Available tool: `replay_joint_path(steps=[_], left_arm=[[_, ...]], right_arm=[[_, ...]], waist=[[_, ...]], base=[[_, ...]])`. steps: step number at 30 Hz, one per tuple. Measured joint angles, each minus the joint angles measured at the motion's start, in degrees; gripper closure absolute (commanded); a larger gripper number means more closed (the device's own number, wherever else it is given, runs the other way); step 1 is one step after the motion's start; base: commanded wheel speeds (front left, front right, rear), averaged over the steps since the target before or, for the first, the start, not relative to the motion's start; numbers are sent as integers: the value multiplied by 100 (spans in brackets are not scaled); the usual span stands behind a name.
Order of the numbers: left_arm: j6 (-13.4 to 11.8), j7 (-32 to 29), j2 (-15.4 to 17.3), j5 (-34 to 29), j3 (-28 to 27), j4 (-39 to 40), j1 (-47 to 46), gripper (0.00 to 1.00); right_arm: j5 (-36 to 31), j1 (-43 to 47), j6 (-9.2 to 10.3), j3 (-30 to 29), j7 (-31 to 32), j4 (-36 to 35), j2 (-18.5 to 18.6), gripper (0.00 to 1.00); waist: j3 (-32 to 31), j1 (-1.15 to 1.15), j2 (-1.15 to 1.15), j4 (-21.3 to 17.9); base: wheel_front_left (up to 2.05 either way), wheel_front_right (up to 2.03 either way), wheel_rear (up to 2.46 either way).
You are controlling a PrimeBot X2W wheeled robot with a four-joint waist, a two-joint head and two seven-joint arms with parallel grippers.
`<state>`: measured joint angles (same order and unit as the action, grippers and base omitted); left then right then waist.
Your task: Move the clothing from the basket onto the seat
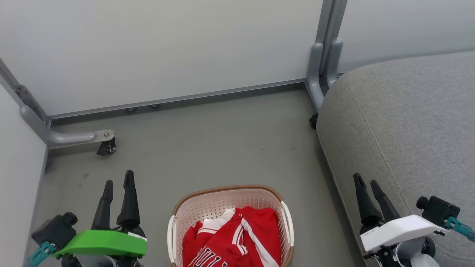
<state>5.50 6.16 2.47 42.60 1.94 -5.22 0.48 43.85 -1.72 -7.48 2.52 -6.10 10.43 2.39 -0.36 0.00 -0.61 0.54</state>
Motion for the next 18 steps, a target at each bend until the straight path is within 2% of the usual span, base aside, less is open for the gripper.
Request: replay_joint_path(steps=[18], left_arm=[[-105, 275, 4, -1068, 135, 232, 122, 0]], right_arm=[[-1123, 25, 0, 92, -277, -59, 12, 0]], waist=[[-3, 0, 0, 21]], base=[[0, 0, 0]])
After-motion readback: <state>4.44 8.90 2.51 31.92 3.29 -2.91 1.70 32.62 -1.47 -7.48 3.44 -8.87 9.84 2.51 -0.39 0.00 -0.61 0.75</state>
